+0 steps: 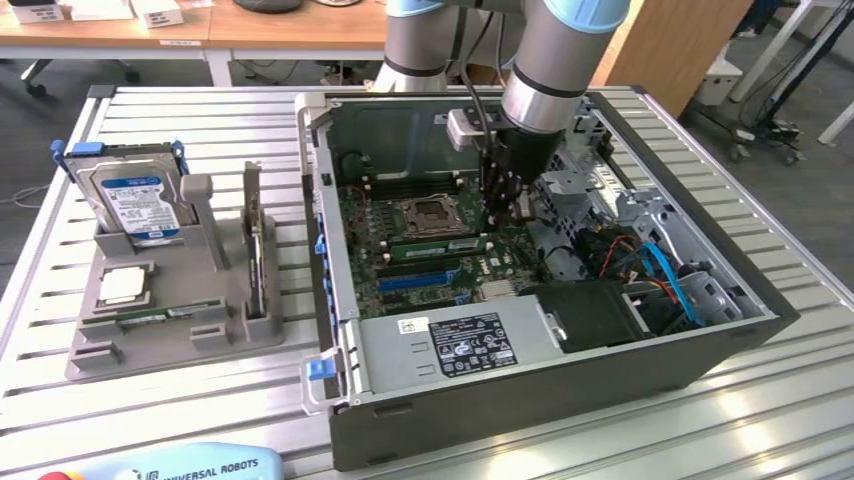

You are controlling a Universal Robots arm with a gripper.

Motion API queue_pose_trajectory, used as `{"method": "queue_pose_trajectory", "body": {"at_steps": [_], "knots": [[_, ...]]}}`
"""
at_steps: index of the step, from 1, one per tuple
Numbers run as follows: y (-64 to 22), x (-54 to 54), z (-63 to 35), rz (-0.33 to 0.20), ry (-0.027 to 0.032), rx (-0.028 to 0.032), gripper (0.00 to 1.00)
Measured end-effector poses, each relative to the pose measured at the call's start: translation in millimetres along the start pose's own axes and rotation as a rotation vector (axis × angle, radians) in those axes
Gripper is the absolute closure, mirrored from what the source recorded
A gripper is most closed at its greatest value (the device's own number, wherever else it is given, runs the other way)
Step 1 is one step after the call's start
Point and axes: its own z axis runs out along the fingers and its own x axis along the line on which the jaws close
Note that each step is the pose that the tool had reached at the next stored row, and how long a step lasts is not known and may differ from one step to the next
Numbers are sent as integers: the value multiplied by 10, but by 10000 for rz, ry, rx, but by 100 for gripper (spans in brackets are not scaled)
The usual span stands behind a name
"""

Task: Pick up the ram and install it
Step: 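Press down the ram until it locks into place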

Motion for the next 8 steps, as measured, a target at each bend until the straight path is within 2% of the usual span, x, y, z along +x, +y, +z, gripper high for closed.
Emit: {"method": "queue_pose_trajectory", "body": {"at_steps": [8], "knots": [[0,0,22,1,0,4,90]]}}
